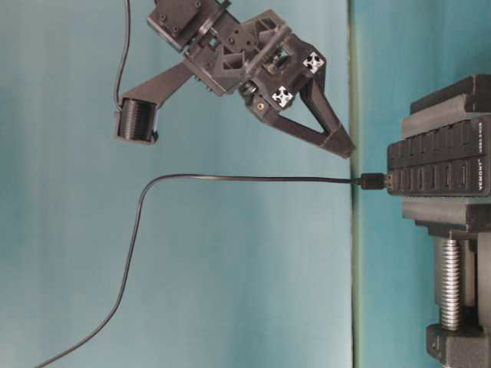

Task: Insert the USB into the center port of the fixed hub
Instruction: 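Lower the open right gripper over the USB plug at the hub's end port, then close the right gripper on the black USB plug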

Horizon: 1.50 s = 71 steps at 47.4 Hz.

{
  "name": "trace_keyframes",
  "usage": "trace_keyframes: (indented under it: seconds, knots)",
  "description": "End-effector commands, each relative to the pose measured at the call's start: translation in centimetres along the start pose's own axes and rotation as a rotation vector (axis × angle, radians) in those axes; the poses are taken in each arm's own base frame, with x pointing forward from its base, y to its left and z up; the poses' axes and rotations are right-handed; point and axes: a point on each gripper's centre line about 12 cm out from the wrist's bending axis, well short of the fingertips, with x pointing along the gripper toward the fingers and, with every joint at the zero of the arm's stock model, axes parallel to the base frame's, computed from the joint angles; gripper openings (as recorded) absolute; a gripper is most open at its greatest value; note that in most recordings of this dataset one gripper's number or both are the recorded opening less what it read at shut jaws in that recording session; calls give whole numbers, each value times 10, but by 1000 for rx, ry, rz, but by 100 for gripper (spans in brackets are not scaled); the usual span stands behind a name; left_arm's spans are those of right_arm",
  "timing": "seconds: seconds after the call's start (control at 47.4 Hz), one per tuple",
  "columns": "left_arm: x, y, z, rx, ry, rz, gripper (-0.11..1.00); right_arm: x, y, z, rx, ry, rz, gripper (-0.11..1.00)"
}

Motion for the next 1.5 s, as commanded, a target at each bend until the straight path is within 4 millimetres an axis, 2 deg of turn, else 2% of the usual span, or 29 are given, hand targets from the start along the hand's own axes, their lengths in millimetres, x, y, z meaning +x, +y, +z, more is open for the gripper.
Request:
trace_keyframes:
  seconds: [0.0,0.57,0.845,0.929,1.014,1.182,1.246,1.288,1.478]
  knots:
    - [1,0,4,0,-12,1,1,-5,-1,12,1,-37,-2,-2]
    - [-1,0,5,0,-18,1,1,-5,-1,14,-2,-41,-2,-2]
    - [-1,0,4,1,-15,1,1,2,0,13,1,-12,-1,5]
    - [0,0,2,1,-11,1,1,3,1,13,-4,-8,2,12]
    - [0,1,1,1,-8,3,1,5,2,13,-10,-14,3,25]
    - [0,1,2,1,-9,3,1,6,2,15,-4,-34,4,72]
    - [0,1,1,1,-8,3,1,7,3,15,-7,-34,5,86]
    - [0,1,1,1,-8,3,1,7,3,15,-7,-36,5,89]
    - [0,1,1,1,-8,3,1,7,3,17,-11,-48,7,84]
